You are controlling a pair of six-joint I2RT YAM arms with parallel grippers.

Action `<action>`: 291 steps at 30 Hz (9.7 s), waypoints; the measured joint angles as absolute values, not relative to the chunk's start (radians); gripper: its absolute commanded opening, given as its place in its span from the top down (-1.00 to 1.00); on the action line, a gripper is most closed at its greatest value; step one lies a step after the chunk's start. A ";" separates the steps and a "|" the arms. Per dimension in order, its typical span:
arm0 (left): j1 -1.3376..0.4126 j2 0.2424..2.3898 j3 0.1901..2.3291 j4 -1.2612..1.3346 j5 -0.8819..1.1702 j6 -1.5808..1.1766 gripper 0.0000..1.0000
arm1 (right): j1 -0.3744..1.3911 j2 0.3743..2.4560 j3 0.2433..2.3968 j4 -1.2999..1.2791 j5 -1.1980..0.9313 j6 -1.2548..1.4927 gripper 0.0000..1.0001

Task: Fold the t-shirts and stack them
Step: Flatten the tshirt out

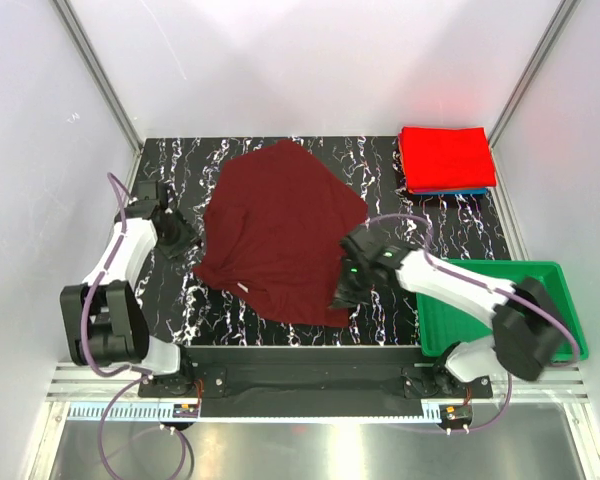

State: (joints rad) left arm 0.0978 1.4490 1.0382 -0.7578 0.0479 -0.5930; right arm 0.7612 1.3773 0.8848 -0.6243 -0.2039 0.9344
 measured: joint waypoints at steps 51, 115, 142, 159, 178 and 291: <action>-0.221 1.633 0.984 -0.643 0.119 -0.665 -0.29 | 0.350 2.328 2.059 -0.824 0.059 0.478 -0.20; -0.414 1.504 1.275 -0.714 0.184 -0.578 -0.27 | 0.464 1.816 1.675 -1.168 0.064 0.844 0.23; -0.592 2.202 1.774 -0.692 0.075 -0.626 -0.20 | 0.318 2.020 1.718 -1.040 -0.070 0.573 0.24; -0.590 2.168 1.892 -0.854 0.031 -0.639 1.00 | 0.318 1.993 1.718 -1.035 -0.070 0.576 0.24; -0.169 1.686 1.227 -0.801 -0.028 -0.611 -0.16 | 0.318 1.819 1.458 -0.962 -0.072 0.601 0.16; -0.181 1.382 1.055 -0.844 -0.166 -0.883 1.00 | 0.319 2.289 1.833 -0.891 -0.403 0.208 -0.17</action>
